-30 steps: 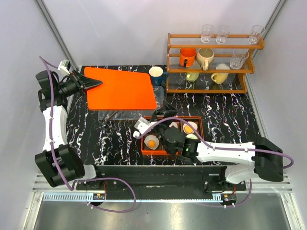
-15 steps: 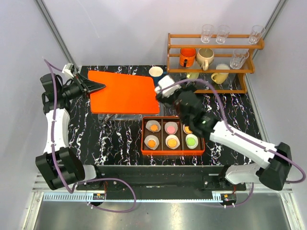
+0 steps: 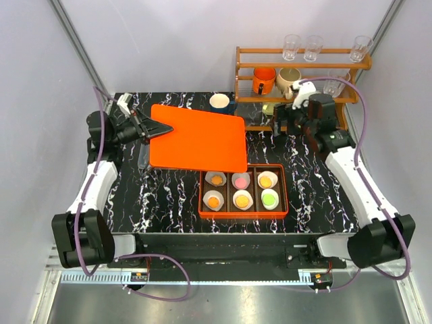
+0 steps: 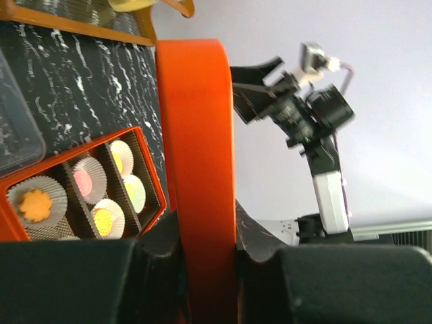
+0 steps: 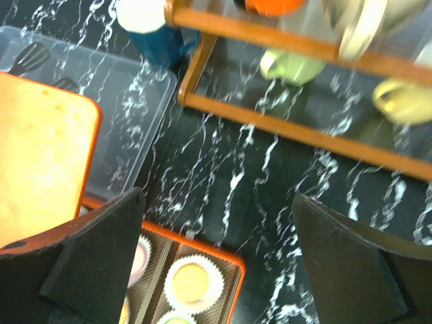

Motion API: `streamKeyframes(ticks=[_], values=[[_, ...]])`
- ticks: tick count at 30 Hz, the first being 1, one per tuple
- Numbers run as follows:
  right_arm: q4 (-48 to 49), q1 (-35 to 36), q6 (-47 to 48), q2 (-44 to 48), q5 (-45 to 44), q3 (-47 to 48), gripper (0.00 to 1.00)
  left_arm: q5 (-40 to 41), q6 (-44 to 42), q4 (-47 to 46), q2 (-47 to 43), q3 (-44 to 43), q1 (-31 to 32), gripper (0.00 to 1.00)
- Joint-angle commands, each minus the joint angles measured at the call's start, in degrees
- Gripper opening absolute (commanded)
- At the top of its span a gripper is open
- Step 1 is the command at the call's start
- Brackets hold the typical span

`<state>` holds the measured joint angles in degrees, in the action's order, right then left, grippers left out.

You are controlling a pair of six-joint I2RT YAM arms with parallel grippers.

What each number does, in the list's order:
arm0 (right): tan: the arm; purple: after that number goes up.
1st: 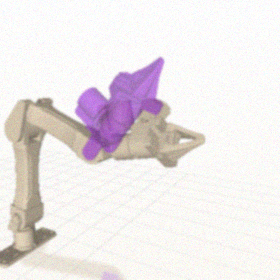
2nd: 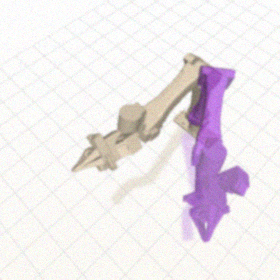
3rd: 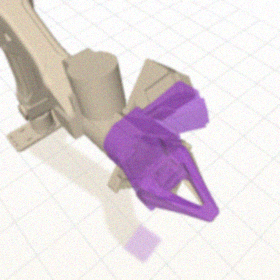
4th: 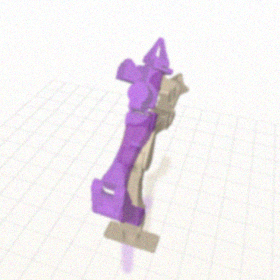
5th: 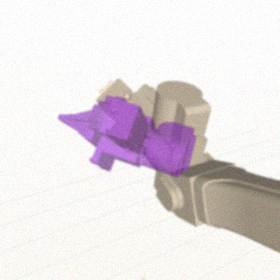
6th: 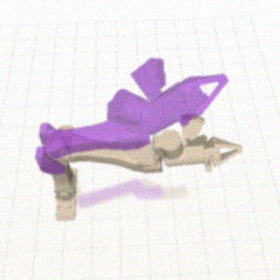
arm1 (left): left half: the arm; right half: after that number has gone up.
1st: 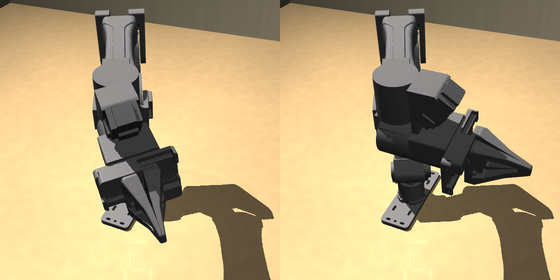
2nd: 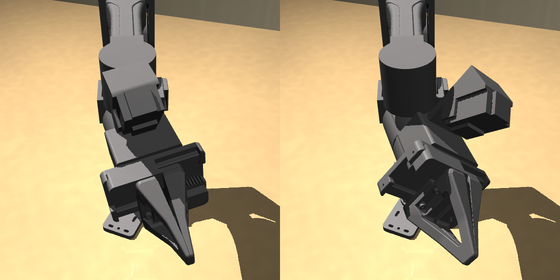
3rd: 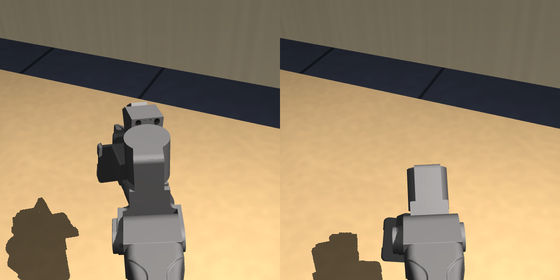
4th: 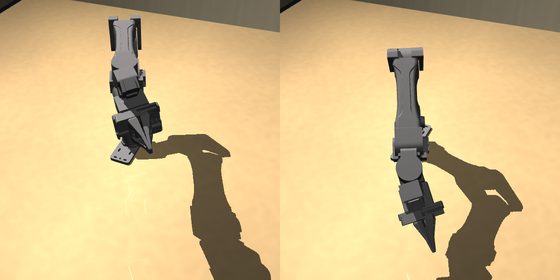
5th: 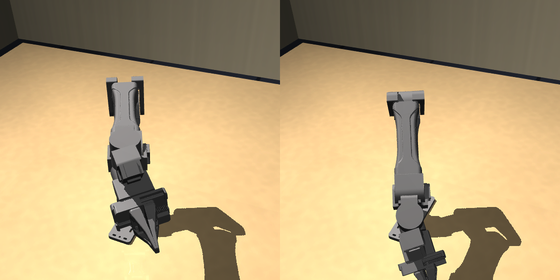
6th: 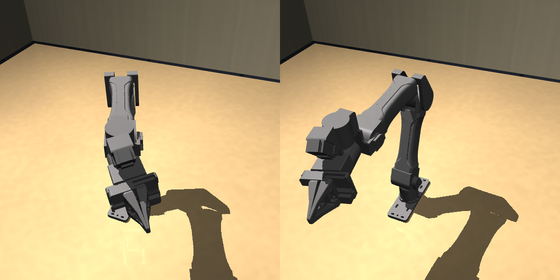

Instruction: Pack the cookies

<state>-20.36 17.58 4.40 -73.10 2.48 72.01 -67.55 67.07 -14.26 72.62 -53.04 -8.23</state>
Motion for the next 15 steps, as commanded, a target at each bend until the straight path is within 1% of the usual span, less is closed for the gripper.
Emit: streamKeyframes(ticks=[1,2,3,5,8,10,14,15], values=[[-6.27,-10.01,-9.67,-2.92,24.56,1.47,1.0,1.89,7.19,-17.8,1.03,1.27,3.39,0.0],[-6.36,-11.68,-10.98,-3.45,30.16,1.03,1.0,2.33,8.16,-21.56,1.47,2.05,4.0,0.0],[-6.45,-14.91,-11.6,-4.41,32.82,0.25,1.0,2.68,9.82,-23.34,1.91,2.32,5.14,0.0],[-6.36,-16.87,-11.96,-5.21,39.23,-0.64,1.0,3.47,10.8,-26.59,3.31,2.94,6.38,0.0],[-6.18,-17.32,-11.53,-5.56,42.94,-2.04,0.99,4.35,11.07,-28.62,5.6,3.29,8.83,0.0],[-5.83,-17.23,-11.7,-4.95,43.4,-3.1,0.99,4.97,10.89,-29.07,7.35,3.38,11.39,0.0],[-6.09,-17.32,-10.21,-3.72,39.89,-3.8,0.99,6.72,11.42,-32.48,9.99,3.64,15.42,0.0],[-6.27,-18.8,-10.21,-3.63,39.97,-3.72,0.99,6.9,11.94,-33.54,11.04,3.73,16.05,0.0]])
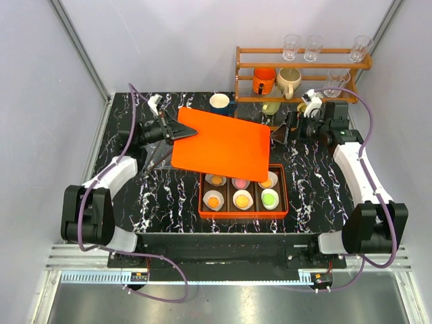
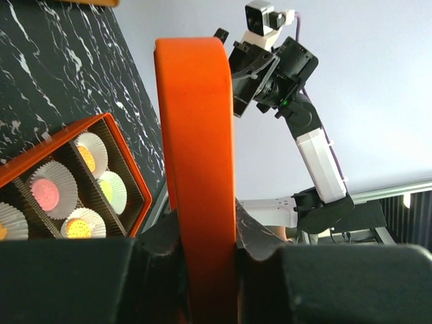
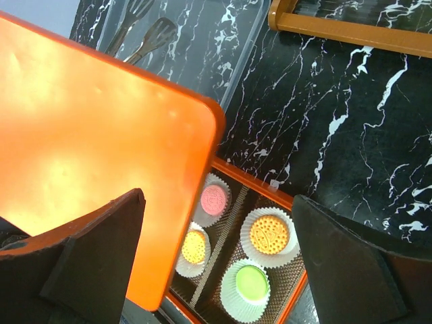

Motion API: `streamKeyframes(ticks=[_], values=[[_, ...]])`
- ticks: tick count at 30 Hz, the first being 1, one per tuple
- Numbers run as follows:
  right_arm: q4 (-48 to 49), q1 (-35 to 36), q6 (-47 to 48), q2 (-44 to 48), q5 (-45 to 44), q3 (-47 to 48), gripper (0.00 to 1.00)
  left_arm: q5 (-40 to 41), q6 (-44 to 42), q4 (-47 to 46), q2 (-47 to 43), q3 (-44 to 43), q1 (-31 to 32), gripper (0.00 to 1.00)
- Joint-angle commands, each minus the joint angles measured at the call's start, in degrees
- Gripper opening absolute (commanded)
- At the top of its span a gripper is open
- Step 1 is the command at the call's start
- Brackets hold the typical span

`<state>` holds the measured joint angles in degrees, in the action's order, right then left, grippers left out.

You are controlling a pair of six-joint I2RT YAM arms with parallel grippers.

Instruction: Pack the cookies

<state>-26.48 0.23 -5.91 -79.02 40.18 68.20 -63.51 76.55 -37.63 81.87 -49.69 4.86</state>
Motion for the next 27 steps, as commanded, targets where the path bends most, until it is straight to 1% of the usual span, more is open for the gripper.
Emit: streamKeyframes(ticks=[1,5,9,14,17,21,27], values=[[-0.33,-1.72,-0.06,2.21,2.53,0.09,0.99,3.21,3.16,-11.49,2.42,0.3,3.66,0.0],[-0.77,-3.74,0.72,2.03,2.88,-0.18,0.98,4.35,6.76,-18.0,5.14,0.12,6.29,0.0],[-0.68,-6.11,1.17,1.51,3.5,-0.35,0.98,7.25,5.27,-16.61,7.07,-0.05,8.75,0.0],[-0.5,-7.0,1.96,0.98,3.59,-0.7,0.98,11.56,4.22,-15.99,9.89,-0.14,14.02,0.0],[-0.41,-7.61,2.22,1.68,3.24,-1.05,0.98,14.45,3.61,-15.64,11.21,0.3,16.13,0.0],[-0.59,-8.58,2.66,2.56,2.88,-1.41,0.98,18.32,2.2,-13.53,12.7,0.91,18.07,0.0],[-0.59,-9.19,3.27,2.74,2.53,-2.99,0.98,20.7,2.02,-12.82,14.81,1.7,20.36,0.0]])
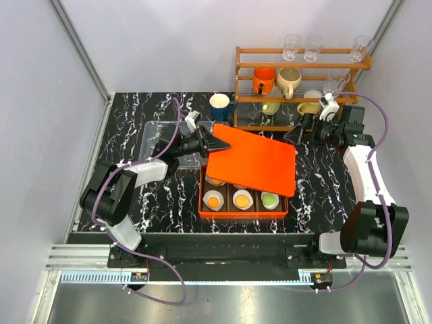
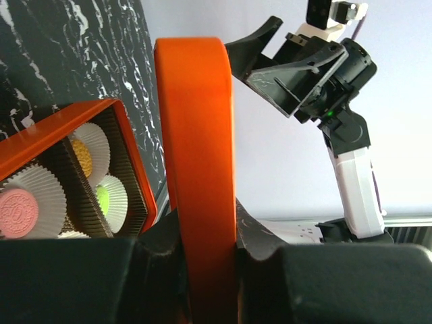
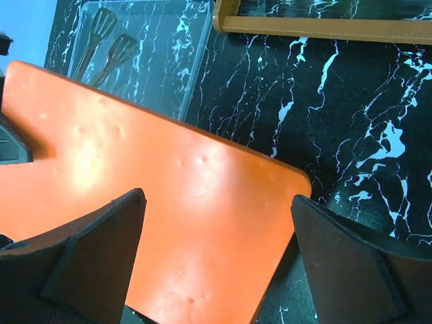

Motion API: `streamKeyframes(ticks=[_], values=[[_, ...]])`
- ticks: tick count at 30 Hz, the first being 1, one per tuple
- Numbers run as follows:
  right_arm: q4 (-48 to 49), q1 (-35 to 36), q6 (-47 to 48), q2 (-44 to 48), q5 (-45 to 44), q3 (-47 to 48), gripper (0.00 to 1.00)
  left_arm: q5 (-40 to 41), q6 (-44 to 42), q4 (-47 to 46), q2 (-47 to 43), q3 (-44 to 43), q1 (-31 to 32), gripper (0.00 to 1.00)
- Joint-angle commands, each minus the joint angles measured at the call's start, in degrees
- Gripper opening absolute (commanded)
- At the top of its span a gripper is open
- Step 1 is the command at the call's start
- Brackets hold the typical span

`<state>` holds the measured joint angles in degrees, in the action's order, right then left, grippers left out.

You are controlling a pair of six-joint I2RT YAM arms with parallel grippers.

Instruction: Pack the cookies

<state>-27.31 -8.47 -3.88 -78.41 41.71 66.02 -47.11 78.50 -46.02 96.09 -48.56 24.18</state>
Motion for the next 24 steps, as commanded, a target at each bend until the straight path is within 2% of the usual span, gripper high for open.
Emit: streamKeyframes(ticks=[1,10,24], values=[[-0.28,-0.58,1.33,2.12,0.48,-0.98,0.98,4.57,-0.1,-4.26,0.67,0.83,1.39,0.0],[-4.32,-0.93,3.17,0.45,-2.5,-3.09,0.97,7.82,-2.03,-1.1,0.06,3.82,2.27,0.0],[-9.69,-1.02,6.69,-2.71,-5.5,-5.99,0.96,13.88,-8.71,9.98,-8.81,6.98,3.41,0.0]])
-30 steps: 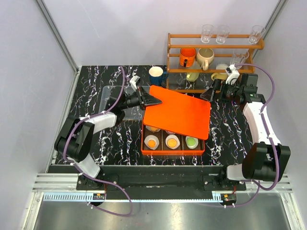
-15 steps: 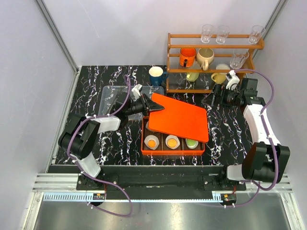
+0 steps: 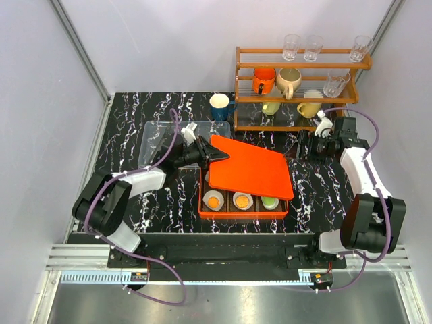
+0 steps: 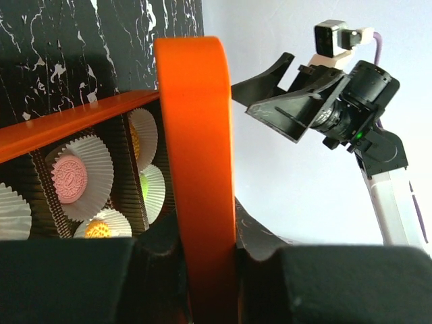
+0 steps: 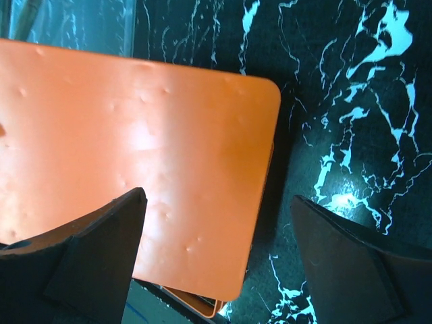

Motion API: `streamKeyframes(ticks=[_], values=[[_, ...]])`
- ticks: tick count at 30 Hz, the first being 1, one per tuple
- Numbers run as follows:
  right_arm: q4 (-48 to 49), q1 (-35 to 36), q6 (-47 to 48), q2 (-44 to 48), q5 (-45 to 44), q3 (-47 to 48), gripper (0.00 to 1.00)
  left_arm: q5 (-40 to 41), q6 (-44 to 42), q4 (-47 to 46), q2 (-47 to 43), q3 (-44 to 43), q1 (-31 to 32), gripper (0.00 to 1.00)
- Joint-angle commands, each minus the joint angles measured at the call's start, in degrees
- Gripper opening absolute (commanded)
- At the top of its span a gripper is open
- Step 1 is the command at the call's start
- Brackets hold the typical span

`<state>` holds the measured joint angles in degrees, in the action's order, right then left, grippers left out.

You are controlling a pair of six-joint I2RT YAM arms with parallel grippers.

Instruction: Pack the cookies

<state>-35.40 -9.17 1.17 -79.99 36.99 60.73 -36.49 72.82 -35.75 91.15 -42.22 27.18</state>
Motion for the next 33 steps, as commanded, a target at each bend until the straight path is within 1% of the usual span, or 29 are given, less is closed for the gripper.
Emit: streamKeyframes(ticks=[1,10,18,33], values=[[-1.69,-0.32,1.64,-1.83,-0.43,-1.14,0.95,3.53,-3.55,0.67,-4.23,0.82,0.68,0.0],[-2.22,-0.24,2.08,-6.58,0.53,-1.14,0.91,5.38,-4.88,3.4,-6.07,2.4,2.0,0.0],[-2.31,-0.15,1.99,-8.08,0.63,-0.79,0.91,6.16,-6.02,6.74,-7.48,3.28,3.23,0.0],[-3.45,1.61,1.82,-11.07,1.5,0.27,0.9,6.87,-6.98,9.64,-8.71,4.16,4.72,0.0]])
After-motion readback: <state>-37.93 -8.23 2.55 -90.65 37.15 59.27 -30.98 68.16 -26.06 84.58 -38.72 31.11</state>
